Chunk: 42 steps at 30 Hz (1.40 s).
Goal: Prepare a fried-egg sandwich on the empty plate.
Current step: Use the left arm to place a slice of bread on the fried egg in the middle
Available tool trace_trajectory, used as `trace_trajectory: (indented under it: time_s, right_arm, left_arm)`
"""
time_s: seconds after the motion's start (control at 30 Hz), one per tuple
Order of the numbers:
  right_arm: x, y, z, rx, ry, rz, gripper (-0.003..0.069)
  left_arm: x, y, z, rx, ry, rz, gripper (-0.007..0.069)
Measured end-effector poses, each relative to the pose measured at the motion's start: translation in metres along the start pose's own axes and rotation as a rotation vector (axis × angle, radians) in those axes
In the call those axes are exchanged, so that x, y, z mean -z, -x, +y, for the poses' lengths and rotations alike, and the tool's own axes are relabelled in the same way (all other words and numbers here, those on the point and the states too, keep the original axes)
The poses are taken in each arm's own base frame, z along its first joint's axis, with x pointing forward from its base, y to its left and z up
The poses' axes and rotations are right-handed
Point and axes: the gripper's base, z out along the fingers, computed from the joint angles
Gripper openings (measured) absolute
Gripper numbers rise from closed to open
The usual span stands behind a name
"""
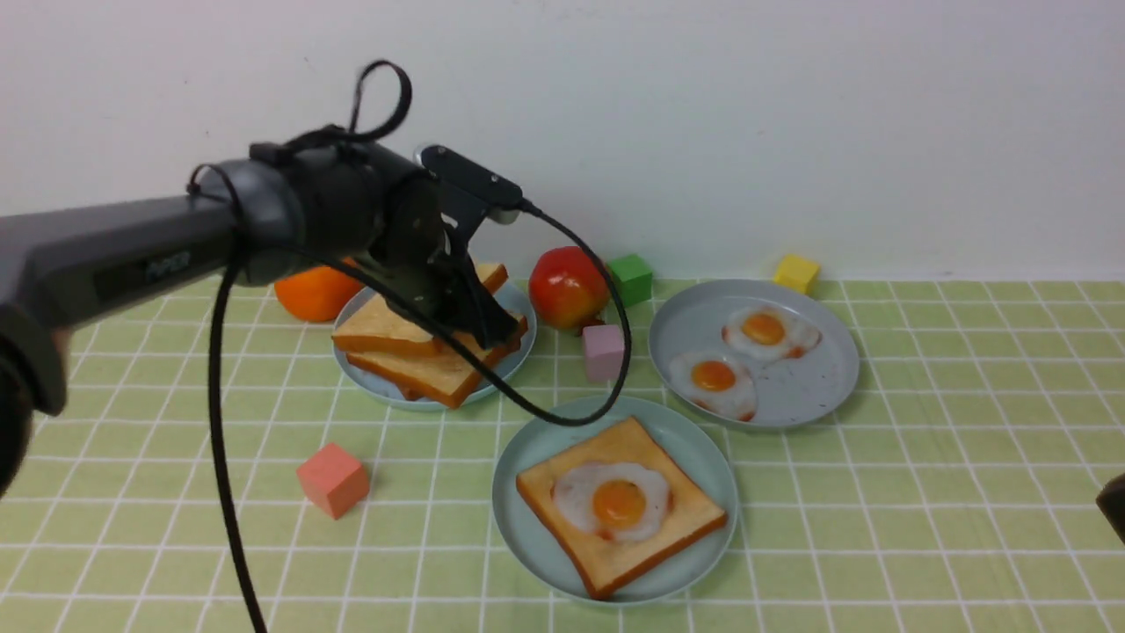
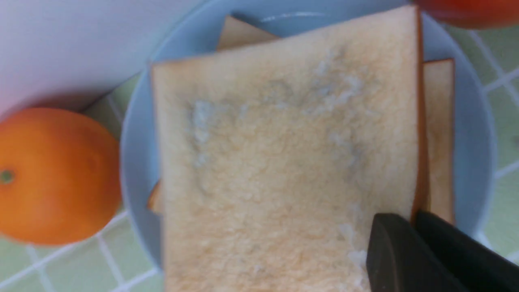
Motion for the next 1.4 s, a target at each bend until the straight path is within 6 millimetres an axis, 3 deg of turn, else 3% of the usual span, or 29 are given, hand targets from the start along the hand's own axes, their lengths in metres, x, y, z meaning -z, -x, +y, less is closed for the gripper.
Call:
trace_trajectory:
  time_s: [0.07,0.1,0.17,0.23,0.4,0.57,0.83,0.97,1.3,1.4]
  right_arm:
    - [0.003,-0.002,0.000,-0.002,0.005,-0.012,0.0014]
    - [0.004,-0.002,0.000,-0.002,0.005,-0.014,0.0014]
    - [0.009,-0.005,0.000,-0.002,0.005,-0.032,0.0014]
    - [0.014,-0.007,0.000,-0.002,0.005,-0.049,0.0014]
    - [0.028,-0.016,0.000,-0.002,0.005,-0.099,0.0014]
    - [0.038,-0.023,0.000,-0.002,0.005,-0.136,0.0017]
    - [0.042,-0.026,0.000,-0.002,0.005,-0.151,0.0021]
    - [0.042,-0.026,0.000,-0.002,0.005,-0.151,0.0025]
    - [0.042,-0.026,0.000,-0.002,0.005,-0.151,0.0031]
    - [0.042,-0.026,0.000,-0.002,0.005,-0.151,0.0031]
  left_arm:
    - [0.032,0.007,-0.011,0.003,-0.022,-0.001,0.0011]
    - [0.038,0.009,-0.014,0.001,-0.029,-0.009,0.0011]
    - [0.067,0.013,-0.041,-0.036,-0.078,-0.019,0.0011]
    - [0.080,0.010,-0.074,-0.093,-0.133,-0.011,0.0011]
    - [0.069,-0.021,-0.147,-0.258,-0.230,0.061,0.0011]
    - [0.055,-0.034,-0.176,-0.357,-0.238,0.080,0.0011]
    - [0.048,-0.038,-0.184,-0.351,-0.259,0.104,0.0011]
    - [0.048,-0.040,-0.185,-0.350,-0.265,0.117,0.0046]
    - [0.051,-0.040,-0.185,-0.337,-0.280,0.124,0.0356]
    - [0.071,-0.034,-0.181,-0.293,-0.309,0.092,0.0407]
